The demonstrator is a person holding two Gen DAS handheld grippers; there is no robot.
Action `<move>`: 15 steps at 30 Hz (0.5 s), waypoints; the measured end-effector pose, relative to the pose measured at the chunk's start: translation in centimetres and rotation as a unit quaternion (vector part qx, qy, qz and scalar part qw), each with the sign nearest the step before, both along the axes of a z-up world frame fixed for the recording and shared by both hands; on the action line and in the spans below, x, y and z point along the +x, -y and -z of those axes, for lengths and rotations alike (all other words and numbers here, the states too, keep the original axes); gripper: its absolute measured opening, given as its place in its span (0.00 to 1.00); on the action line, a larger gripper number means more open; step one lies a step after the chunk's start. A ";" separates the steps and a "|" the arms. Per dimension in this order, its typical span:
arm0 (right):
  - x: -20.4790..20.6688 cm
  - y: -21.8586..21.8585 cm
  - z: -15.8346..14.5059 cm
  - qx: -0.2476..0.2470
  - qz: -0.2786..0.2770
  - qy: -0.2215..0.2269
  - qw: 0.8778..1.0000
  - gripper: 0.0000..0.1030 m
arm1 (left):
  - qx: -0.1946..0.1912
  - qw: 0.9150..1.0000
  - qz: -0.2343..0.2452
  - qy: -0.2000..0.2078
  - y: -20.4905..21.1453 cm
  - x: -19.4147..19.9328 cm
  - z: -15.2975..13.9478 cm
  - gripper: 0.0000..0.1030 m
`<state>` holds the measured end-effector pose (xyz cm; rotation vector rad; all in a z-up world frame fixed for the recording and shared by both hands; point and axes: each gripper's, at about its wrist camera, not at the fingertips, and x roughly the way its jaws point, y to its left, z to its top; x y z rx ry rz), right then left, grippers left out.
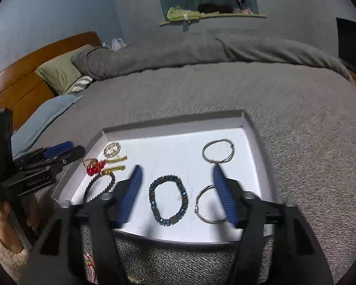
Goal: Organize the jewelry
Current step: 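Move both tools back over the remaining jewelry pile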
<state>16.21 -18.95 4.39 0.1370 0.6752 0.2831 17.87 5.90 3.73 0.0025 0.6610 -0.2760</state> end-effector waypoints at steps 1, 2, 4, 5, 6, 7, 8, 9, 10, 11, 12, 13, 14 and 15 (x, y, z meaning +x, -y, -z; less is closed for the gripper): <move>-0.2 0.2 -0.3 0.001 0.004 0.006 1.000 0.76 | 0.000 1.000 -0.003 0.005 0.0 -0.2 -0.2 0.62; -0.4 0.4 -0.4 0.000 0.008 0.011 1.000 0.78 | 0.000 1.000 -0.007 0.010 0.1 -0.5 -0.4 0.66; -1.0 0.8 -0.9 0.000 0.017 0.022 1.000 0.89 | -0.003 1.000 -0.012 0.019 0.0 -1.2 -0.8 0.73; -1.3 1.0 -1.0 0.002 0.020 0.027 0.999 0.91 | -0.007 1.000 -0.014 0.022 0.0 -1.6 -0.9 0.76; -1.5 1.2 -1.2 0.005 0.022 0.031 0.999 0.93 | -0.008 1.000 -0.015 0.025 0.0 -1.9 -1.0 0.76; -1.9 1.4 -1.3 0.007 0.026 0.035 0.999 0.94 | -0.007 0.999 -0.019 0.031 0.0 -2.5 -1.1 0.78; -2.2 1.6 -1.4 0.007 0.028 0.039 0.999 0.95 | -0.002 0.999 -0.025 0.039 0.1 -3.2 -1.2 0.82; -2.5 1.8 -1.5 0.006 0.031 0.044 0.999 0.95 | 0.002 0.999 -0.029 0.044 0.1 -3.7 -1.2 0.84; -2.8 1.9 -1.6 0.006 0.033 0.047 0.998 0.95 | 0.008 0.998 -0.034 0.051 0.2 -4.5 -1.2 0.86; -3.2 2.1 -1.7 0.007 0.035 0.051 0.998 0.95 | 0.012 0.998 -0.036 0.057 0.1 -5.1 -1.2 0.88; -3.6 2.2 -1.7 0.009 0.037 0.055 0.998 0.95 | 0.017 0.997 -0.040 0.062 0.2 -5.9 -1.1 0.89; -4.1 2.5 -1.8 0.012 0.040 0.061 0.997 0.95 | 0.019 0.997 -0.041 0.063 0.2 -6.4 -1.1 0.89; -4.4 2.6 -1.8 0.012 0.041 0.064 0.997 0.95 | 0.018 0.997 -0.040 0.061 0.2 -7.0 -1.0 0.89; -4.9 2.9 -1.8 0.011 0.045 0.069 0.997 0.95 | 0.016 0.998 -0.036 0.058 0.2 -7.4 -0.9 0.90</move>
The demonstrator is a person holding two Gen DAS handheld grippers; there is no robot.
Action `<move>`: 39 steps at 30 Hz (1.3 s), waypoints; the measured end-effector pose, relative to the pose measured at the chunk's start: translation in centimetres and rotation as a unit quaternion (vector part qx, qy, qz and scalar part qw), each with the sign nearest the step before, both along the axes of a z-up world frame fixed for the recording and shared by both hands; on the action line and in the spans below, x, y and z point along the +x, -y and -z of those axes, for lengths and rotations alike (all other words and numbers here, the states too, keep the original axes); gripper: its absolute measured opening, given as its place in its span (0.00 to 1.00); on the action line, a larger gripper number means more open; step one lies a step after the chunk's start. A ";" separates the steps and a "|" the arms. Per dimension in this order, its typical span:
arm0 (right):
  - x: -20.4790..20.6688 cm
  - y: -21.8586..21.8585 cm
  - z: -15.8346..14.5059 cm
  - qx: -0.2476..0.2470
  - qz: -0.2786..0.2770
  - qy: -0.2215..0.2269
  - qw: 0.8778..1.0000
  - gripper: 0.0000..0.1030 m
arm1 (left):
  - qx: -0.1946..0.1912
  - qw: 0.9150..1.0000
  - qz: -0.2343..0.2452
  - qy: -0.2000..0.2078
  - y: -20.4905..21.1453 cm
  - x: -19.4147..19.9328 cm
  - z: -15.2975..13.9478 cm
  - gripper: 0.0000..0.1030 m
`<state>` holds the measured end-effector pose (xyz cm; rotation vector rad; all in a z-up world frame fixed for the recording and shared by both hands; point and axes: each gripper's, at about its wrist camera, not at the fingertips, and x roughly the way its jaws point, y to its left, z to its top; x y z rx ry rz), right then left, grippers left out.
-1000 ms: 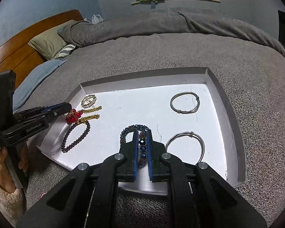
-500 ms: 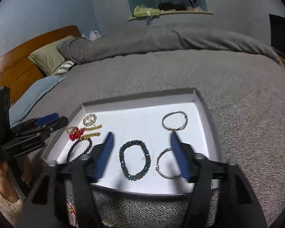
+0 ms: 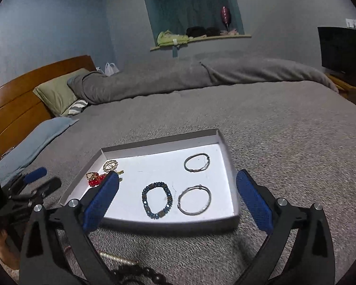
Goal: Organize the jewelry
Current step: 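Move both tools back over the remaining jewelry pile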
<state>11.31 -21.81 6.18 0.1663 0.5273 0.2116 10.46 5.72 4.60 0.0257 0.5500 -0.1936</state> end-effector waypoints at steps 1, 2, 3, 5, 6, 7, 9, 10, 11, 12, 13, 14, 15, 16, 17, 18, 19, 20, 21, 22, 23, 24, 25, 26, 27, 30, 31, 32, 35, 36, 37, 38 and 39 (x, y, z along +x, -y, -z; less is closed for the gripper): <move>-0.5 0.2 0.0 -0.001 0.003 0.004 1.000 0.95 | -0.001 1.000 0.002 -0.004 0.1 -0.6 0.1 0.90; -1.0 0.4 0.1 -0.004 0.008 0.009 1.000 0.95 | -0.002 1.000 0.003 -0.005 0.1 -1.0 0.2 0.90; -1.5 0.7 0.2 -0.008 0.013 0.011 1.000 0.95 | -0.002 1.000 0.004 -0.007 0.1 -1.7 0.4 0.90; -2.4 1.1 0.7 -0.015 0.020 0.012 1.000 0.95 | -0.007 1.000 0.007 -0.014 0.1 -2.7 0.9 0.90; -2.8 1.3 0.9 -0.021 0.023 0.011 0.999 0.95 | -0.009 1.000 0.009 -0.018 0.1 -3.0 1.1 0.90; -3.0 1.2 1.1 -0.025 0.026 0.009 0.999 0.95 | -0.013 1.000 0.011 -0.023 0.2 -3.5 1.3 0.90; -3.8 1.5 1.5 -0.031 0.033 0.006 0.999 0.95 | -0.013 1.000 0.010 -0.026 0.3 -4.2 1.7 0.90; -4.2 1.8 1.7 -0.033 0.037 0.006 0.999 0.95 | -0.013 0.999 0.009 -0.028 0.3 -4.6 2.0 0.90; -4.7 2.0 1.9 -0.035 0.041 0.006 0.999 0.95 | -0.012 0.999 0.007 -0.030 0.3 -4.9 2.2 0.90; -5.1 2.2 2.1 -0.037 0.044 0.006 0.998 0.95 | -0.012 0.999 0.006 -0.031 0.4 -5.2 2.3 0.90; -5.6 2.4 2.4 -0.039 0.047 0.004 0.998 0.95 | -0.014 0.999 0.007 -0.033 0.4 -5.6 2.5 0.90; -6.0 2.6 2.6 -0.041 0.049 0.003 0.998 0.95 | -0.015 0.999 0.007 -0.035 0.4 -5.9 2.7 0.90; -6.4 2.8 2.8 -0.042 0.050 0.002 0.998 0.95 | -0.013 0.999 0.007 -0.036 0.5 -6.2 2.9 0.90; -6.9 3.0 3.1 -0.043 0.051 0.000 0.998 0.95 | -0.010 0.999 0.009 -0.038 0.7 -6.5 3.0 0.90; -7.3 3.0 3.3 -0.045 0.052 -0.001 0.998 0.95 | -0.007 0.999 0.009 -0.039 0.8 -6.7 3.2 0.90; -7.8 3.1 3.5 -0.046 0.053 0.000 0.998 0.95 | -0.002 0.999 0.010 -0.039 1.0 -7.0 3.3 0.90; -8.2 3.0 3.7 -0.046 0.052 0.000 0.998 0.95 | 0.000 0.999 0.012 -0.039 1.2 -7.4 3.4 0.90; -8.7 2.9 3.9 -0.045 0.048 0.001 0.998 0.95 | 0.000 0.999 0.014 -0.039 1.3 -7.7 3.5 0.90; -9.3 2.8 4.1 -0.043 0.041 0.003 0.998 0.95 | -0.002 0.999 0.016 -0.039 1.4 -8.0 3.6 0.90; -9.7 2.7 4.2 -0.043 0.033 0.005 0.999 0.95 | -0.002 0.999 0.020 -0.041 1.5 -8.2 3.7 0.90; -10.1 2.5 4.4 -0.044 0.024 0.005 0.999 0.95 | 0.000 0.999 0.023 -0.043 1.6 -8.3 3.8 0.90; -10.6 2.1 4.6 -0.047 0.014 0.006 0.999 0.95 | 0.001 0.999 0.027 -0.045 1.7 -8.4 3.9 0.90; -11.0 1.8 4.7 -0.048 0.007 0.006 0.999 0.95 | 0.002 0.998 0.031 -0.046 1.9 -8.5 4.0 0.90; -11.3 1.4 4.8 -0.047 -0.003 0.005 0.999 0.95 | 0.003 0.998 0.033 -0.046 2.1 -8.6 4.0 0.90; -11.6 1.0 5.0 -0.045 -0.013 0.003 0.999 0.95 | 0.006 0.998 0.036 -0.045 2.2 -8.6 4.0 0.90; -12.2 -0.2 5.3 -0.054 -0.031 -0.003 0.998 0.90 | 0.014 0.998 0.044 -0.049 2.7 -8.7 4.3 0.90; -12.2 -0.7 5.5 -0.065 -0.035 -0.006 0.997 0.82 | 0.015 0.998 0.046 -0.051 2.9 -8.6 4.4 0.90; -12.2 -1.2 5.7 -0.073 -0.038 -0.010 0.997 0.79 | 0.019 0.997 0.049 -0.053 3.1 -8.6 4.5 0.90; -12.1 -2.0 6.3 -0.077 -0.051 -0.027 0.995 0.60 | 0.030 0.997 0.056 -0.051 3.6 -8.5 4.6 0.90; -12.0 -2.1 6.4 -0.076 -0.054 -0.032 0.995 0.52 | 0.037 0.997 0.056 -0.047 3.7 -8.6 4.6 0.90; -12.0 -2.2 6.5 -0.077 -0.055 -0.034 0.995 0.45 | 0.040 0.997 0.057 -0.045 3.8 -8.6 4.6 0.90; -11.9 -2.1 6.6 -0.076 -0.056 -0.035 0.995 0.43 | 0.043 0.996 0.058 -0.044 3.9 -8.5 4.6 0.90; -11.9 -2.2 6.6 -0.075 -0.059 -0.036 0.995 0.39 | 0.043 0.996 0.060 -0.045 3.9 -8.5 4.7 0.89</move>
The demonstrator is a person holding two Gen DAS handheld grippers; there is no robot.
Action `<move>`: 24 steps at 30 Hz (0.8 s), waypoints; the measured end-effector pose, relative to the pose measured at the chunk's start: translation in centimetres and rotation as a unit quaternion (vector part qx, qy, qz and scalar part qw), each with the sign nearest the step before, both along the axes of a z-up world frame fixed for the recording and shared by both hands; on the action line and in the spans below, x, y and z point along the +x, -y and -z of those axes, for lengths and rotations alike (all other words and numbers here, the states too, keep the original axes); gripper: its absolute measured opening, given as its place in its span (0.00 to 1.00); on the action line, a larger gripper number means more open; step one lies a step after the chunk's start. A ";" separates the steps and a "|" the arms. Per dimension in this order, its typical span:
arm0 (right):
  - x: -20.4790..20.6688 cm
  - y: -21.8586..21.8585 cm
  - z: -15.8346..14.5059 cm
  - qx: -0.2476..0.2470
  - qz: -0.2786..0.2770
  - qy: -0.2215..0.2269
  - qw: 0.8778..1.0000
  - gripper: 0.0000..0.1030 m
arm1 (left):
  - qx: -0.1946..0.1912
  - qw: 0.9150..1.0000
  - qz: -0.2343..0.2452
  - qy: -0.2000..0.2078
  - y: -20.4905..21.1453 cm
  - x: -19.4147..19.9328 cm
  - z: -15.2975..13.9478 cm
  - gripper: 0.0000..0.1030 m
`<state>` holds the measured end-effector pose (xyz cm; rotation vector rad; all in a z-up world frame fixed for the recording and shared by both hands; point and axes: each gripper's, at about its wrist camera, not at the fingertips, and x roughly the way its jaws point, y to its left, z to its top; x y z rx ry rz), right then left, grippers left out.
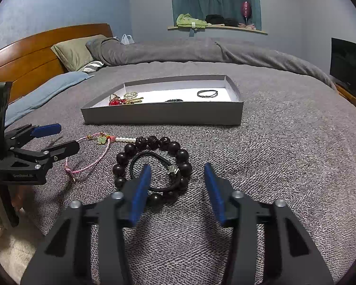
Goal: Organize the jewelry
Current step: 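Move both tools back over the remaining jewelry pile, then grasp the pink cord bracelet with the left tool while the right tool grasps the black hair tie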
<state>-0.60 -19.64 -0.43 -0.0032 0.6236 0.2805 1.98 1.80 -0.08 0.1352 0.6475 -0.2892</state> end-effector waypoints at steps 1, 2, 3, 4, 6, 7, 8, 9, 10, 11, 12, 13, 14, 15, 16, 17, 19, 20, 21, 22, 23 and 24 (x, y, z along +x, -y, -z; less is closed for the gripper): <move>0.1 0.0 0.0 0.000 -0.002 -0.001 1.000 0.36 | -0.002 1.000 0.002 -0.002 0.0 0.1 0.0 0.89; 0.1 -0.2 0.1 -0.002 -0.003 -0.002 1.000 0.34 | -0.004 1.000 0.005 -0.006 0.0 0.2 0.1 0.88; 0.2 -0.3 0.2 -0.004 -0.005 -0.003 1.000 0.31 | -0.006 1.000 0.008 -0.009 0.0 0.2 0.2 0.88; 0.2 -0.4 0.2 -0.007 -0.006 -0.004 1.000 0.28 | -0.007 1.000 0.009 -0.009 0.1 0.3 0.2 0.86; 0.4 -0.7 0.4 -0.011 -0.009 -0.008 1.000 0.28 | -0.004 1.000 0.015 -0.009 0.3 0.2 0.2 0.82; 0.5 -0.7 0.5 -0.012 -0.010 -0.009 1.000 0.27 | -0.002 1.000 0.017 -0.011 0.4 0.3 0.3 0.78; 0.5 -0.9 0.6 -0.016 -0.009 -0.011 1.000 0.27 | 0.002 1.000 0.019 -0.015 0.6 0.3 0.4 0.73; 0.6 -0.9 0.6 -0.019 -0.009 -0.012 1.000 0.27 | 0.004 1.000 0.021 -0.019 0.7 0.4 0.6 0.71; 0.7 -1.0 0.7 -0.022 -0.009 -0.013 1.000 0.27 | 0.008 0.999 0.023 -0.025 0.9 0.6 0.8 0.65; 0.8 -1.1 0.8 -0.024 -0.008 -0.014 1.000 0.27 | 0.011 0.999 0.022 -0.029 1.0 0.7 1.0 0.62; 0.8 -1.1 0.8 -0.025 -0.008 -0.015 1.000 0.27 | 0.012 0.999 0.022 -0.030 0.9 0.7 1.0 0.62; 0.9 -1.1 0.9 -0.028 -0.006 -0.016 0.999 0.23 | 0.009 0.999 0.022 -0.031 0.9 0.7 1.0 0.61; 1.0 -1.1 0.9 -0.031 -0.003 -0.017 0.999 0.21 | 0.007 0.999 0.021 -0.032 0.8 0.7 1.0 0.59; 1.0 -1.0 0.9 -0.030 -0.001 -0.017 0.999 0.18 | 0.004 0.999 0.020 -0.033 0.7 0.8 1.0 0.58; 1.0 -1.0 0.9 -0.030 0.000 -0.016 0.999 0.13 | 0.003 0.999 0.018 -0.034 0.7 0.8 1.1 0.55; 1.0 -1.0 0.9 -0.032 0.001 -0.015 0.999 0.13 | 0.002 0.999 0.017 -0.036 0.7 0.9 1.1 0.54; 0.9 -1.0 0.8 -0.032 -0.001 -0.014 0.999 0.13 | 0.003 0.999 0.017 -0.036 0.6 0.9 1.1 0.53; 0.8 -1.1 0.8 -0.032 -0.002 -0.011 0.999 0.13 | 0.006 0.999 0.017 -0.034 0.7 0.9 1.1 0.51; 0.7 -1.0 0.7 -0.030 -0.002 -0.008 1.000 0.13 | 0.011 0.999 0.018 -0.033 0.8 0.9 1.2 0.50; 0.6 -1.0 0.5 -0.027 -0.003 -0.004 1.000 0.12 | 0.016 0.999 0.020 -0.032 1.0 0.9 1.2 0.47; 0.4 -0.9 0.4 -0.025 -0.004 -0.002 1.000 0.12 | 0.020 0.999 0.023 -0.032 1.1 0.8 1.3 0.41; 0.4 -0.8 0.2 -0.024 -0.004 0.001 1.000 0.12 | 0.019 0.999 0.027 -0.032 1.3 0.8 1.3 0.38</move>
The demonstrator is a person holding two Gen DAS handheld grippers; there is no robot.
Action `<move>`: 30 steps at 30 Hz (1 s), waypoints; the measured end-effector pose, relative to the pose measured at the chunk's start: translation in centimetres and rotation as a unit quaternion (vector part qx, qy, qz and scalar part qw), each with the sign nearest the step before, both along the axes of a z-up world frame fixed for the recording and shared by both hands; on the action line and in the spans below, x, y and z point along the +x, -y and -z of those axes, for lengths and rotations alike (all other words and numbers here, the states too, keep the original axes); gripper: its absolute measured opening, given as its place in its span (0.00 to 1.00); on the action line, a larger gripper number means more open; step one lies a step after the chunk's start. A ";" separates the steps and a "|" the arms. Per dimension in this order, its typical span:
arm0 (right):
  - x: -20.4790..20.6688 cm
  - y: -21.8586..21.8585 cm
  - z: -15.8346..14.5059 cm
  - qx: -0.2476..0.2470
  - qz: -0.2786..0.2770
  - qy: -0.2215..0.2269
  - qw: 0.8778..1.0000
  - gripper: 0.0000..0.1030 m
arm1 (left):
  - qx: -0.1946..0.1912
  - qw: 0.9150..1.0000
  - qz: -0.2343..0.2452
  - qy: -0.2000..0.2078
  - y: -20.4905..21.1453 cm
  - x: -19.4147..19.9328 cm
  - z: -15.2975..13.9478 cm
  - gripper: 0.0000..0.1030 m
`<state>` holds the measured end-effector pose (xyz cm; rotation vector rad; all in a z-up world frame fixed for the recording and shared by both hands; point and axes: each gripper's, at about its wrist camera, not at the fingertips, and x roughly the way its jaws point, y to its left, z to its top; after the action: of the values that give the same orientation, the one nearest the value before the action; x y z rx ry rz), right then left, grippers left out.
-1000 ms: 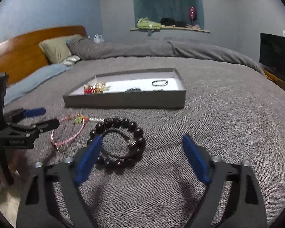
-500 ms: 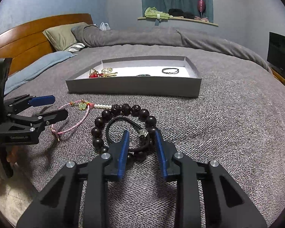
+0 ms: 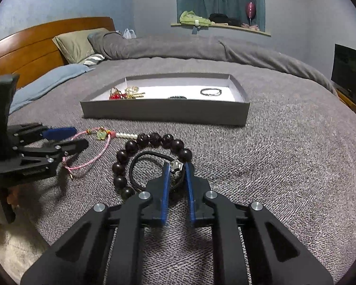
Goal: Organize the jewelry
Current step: 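Grasp the pink cord bracelet with the left tool while the right tool grasps the black hair tie, then carry both held pieces into the grey box and open both tools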
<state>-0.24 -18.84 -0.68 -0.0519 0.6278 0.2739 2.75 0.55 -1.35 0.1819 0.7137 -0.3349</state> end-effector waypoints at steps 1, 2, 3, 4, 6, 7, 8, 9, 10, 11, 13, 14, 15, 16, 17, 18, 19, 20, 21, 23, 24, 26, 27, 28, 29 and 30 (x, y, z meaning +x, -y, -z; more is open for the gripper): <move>-0.1 0.1 -0.1 0.003 -0.001 0.003 1.000 0.12 | 0.000 1.000 0.002 0.000 0.0 0.0 0.0 0.34; -0.1 0.2 -0.2 0.006 -0.002 0.005 1.000 0.12 | 0.002 1.000 0.003 0.000 0.1 0.0 0.0 0.31; -0.2 0.2 -0.4 0.008 -0.002 0.006 1.000 0.12 | 0.005 1.000 0.003 0.001 0.1 0.0 0.0 0.27; -0.2 0.3 -0.5 0.012 -0.002 0.009 1.000 0.12 | 0.007 1.000 0.002 0.000 0.0 0.0 0.1 0.22; -0.3 0.5 -0.7 0.017 -0.002 0.013 1.000 0.12 | -0.001 1.000 0.003 -0.004 -0.2 0.1 0.0 0.19; -0.3 0.6 -0.9 0.020 -0.002 0.016 1.000 0.12 | -0.005 1.000 0.003 -0.004 -0.4 0.0 -0.1 0.13; -0.4 0.7 -1.0 0.021 -0.002 0.019 1.000 0.12 | -0.005 1.000 0.001 -0.001 -0.5 0.0 -0.3 0.03; -0.5 0.8 -1.1 0.023 -0.002 0.022 0.999 0.12 | -0.006 1.000 0.002 0.001 -0.6 0.0 -0.4 0.03; -0.5 0.8 -1.2 0.025 -0.002 0.024 0.999 0.12 | -0.014 1.000 0.002 0.003 -0.9 -0.1 -0.6 0.03; -0.6 0.9 -1.4 0.028 -0.003 0.026 0.999 0.12 | -0.021 1.000 0.001 0.007 -1.1 -0.2 -0.8 0.03; -0.8 0.9 -1.7 0.033 -0.003 0.035 0.999 0.12 | -0.027 0.999 -0.001 0.022 -1.3 -0.5 -1.4 0.03; -0.9 1.0 -1.9 0.034 -0.004 0.038 0.999 0.12 | -0.033 0.999 -0.002 0.030 -1.5 -0.7 -1.8 0.03; -1.0 1.0 -2.1 0.036 -0.004 0.043 0.998 0.12 | -0.042 0.998 -0.003 0.036 -1.7 -0.9 -2.3 0.03; -1.0 1.1 -2.3 0.038 -0.005 0.045 0.998 0.12 | -0.048 0.998 -0.004 0.041 -1.9 -1.0 -2.7 0.03; -1.0 1.1 -2.4 0.041 -0.006 0.046 0.998 0.12 | -0.051 0.998 -0.006 0.045 -2.0 -1.0 -3.0 0.03; -1.0 1.2 -2.7 0.042 -0.006 0.049 0.998 0.12 | -0.059 0.997 -0.008 0.052 -2.4 -1.1 -3.6 0.03; -1.0 1.2 -2.9 0.042 -0.005 0.052 0.998 0.12 | -0.064 0.996 -0.009 0.057 -2.6 -1.1 -4.1 0.03; -0.9 1.3 -3.1 0.041 -0.005 0.054 0.998 0.12 | -0.067 0.996 -0.012 0.062 -2.8 -1.0 -4.5 0.03; -0.7 1.4 -3.4 0.042 -0.004 0.056 0.998 0.12 | -0.069 0.995 -0.013 0.066 -2.9 -0.9 -4.9 0.03; -0.4 1.6 -3.9 0.046 -0.001 0.060 0.997 0.12 | -0.073 0.994 -0.018 0.078 -3.3 -0.7 -6.0 0.03; -0.1 1.8 -4.2 0.047 0.001 0.062 0.997 0.12 | -0.075 0.994 -0.019 0.081 -3.5 -0.5 -6.5 0.03; 0.3 2.1 -4.6 0.046 0.006 0.067 0.997 0.12 | -0.075 0.993 -0.023 0.087 -3.9 0.0 -7.2 0.03; 0.5 2.2 -4.8 0.047 0.008 0.067 0.997 0.12 | -0.077 0.993 -0.025 0.090 -4.1 0.2 -7.6 0.03; 0.9 2.4 -5.1 0.050 0.009 0.066 0.997 0.12 | -0.078 0.992 -0.024 0.091 -4.3 0.7 -8.1 0.03; 1.4 2.5 -5.4 0.052 0.010 0.066 0.996 0.12 | -0.077 0.992 -0.024 0.093 -4.3 1.1 -8.4 0.03; 2.0 2.5 -5.8 0.052 0.013 0.068 0.996 0.12 | -0.075 0.992 -0.024 0.094 -4.3 1.5 -8.7 0.03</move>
<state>1.80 -21.30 5.13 0.0366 0.4771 0.2756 4.22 4.85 7.31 0.0522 0.5042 -0.3190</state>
